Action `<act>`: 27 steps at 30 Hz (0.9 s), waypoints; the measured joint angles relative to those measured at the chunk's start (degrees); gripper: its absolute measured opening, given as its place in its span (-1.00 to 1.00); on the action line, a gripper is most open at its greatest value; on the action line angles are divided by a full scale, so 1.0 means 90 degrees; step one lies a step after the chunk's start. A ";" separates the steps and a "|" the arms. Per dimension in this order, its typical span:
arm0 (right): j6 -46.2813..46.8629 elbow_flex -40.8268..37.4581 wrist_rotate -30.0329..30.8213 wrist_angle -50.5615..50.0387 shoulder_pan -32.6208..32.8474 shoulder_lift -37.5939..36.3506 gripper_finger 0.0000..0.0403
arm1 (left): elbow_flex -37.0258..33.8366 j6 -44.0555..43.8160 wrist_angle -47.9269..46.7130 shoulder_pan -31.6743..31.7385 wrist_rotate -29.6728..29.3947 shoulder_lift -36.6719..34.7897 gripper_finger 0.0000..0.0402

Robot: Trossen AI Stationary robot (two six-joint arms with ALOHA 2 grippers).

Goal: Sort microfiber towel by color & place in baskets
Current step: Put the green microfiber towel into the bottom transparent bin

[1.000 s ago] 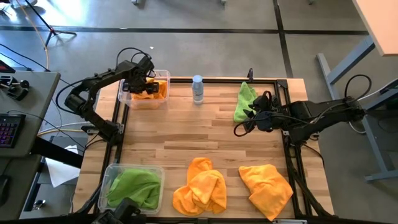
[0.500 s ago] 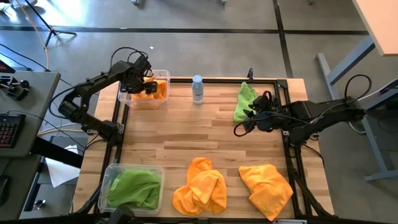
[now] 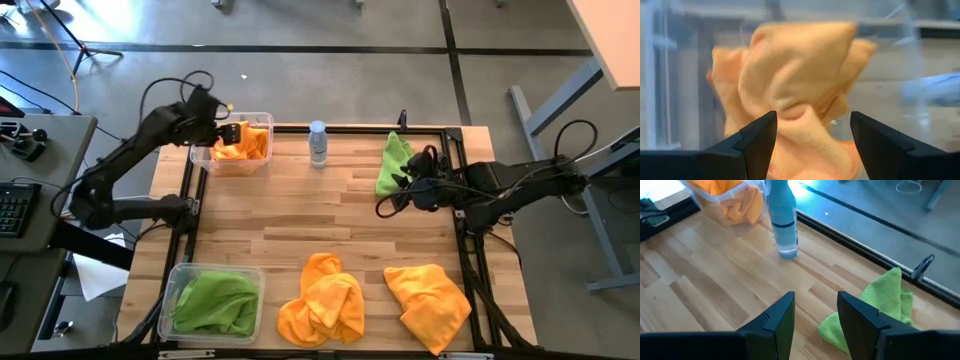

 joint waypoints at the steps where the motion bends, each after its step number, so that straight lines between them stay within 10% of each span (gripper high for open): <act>1: 0.0010 0.0000 0.0002 -0.0002 -0.0030 0.0006 -0.29 | 0.0002 0.0113 0.0085 0.0000 -0.0007 -0.0118 0.20; 10: 0.0003 0.0000 -0.0764 -0.0020 -0.0719 0.0301 -0.29 | 0.0002 0.1084 0.0762 -0.0216 0.0468 -0.0653 0.11; 22: -0.0453 0.0000 -0.1960 -0.0611 -0.2306 0.1146 -0.29 | 0.0002 0.1105 0.1634 -0.1676 0.0516 -0.0696 -0.91; 27: -0.1053 0.0000 -0.2016 -0.0678 -0.2746 0.1620 -0.29 | 0.0002 0.2014 0.2073 -0.2207 0.0512 -0.0699 -0.93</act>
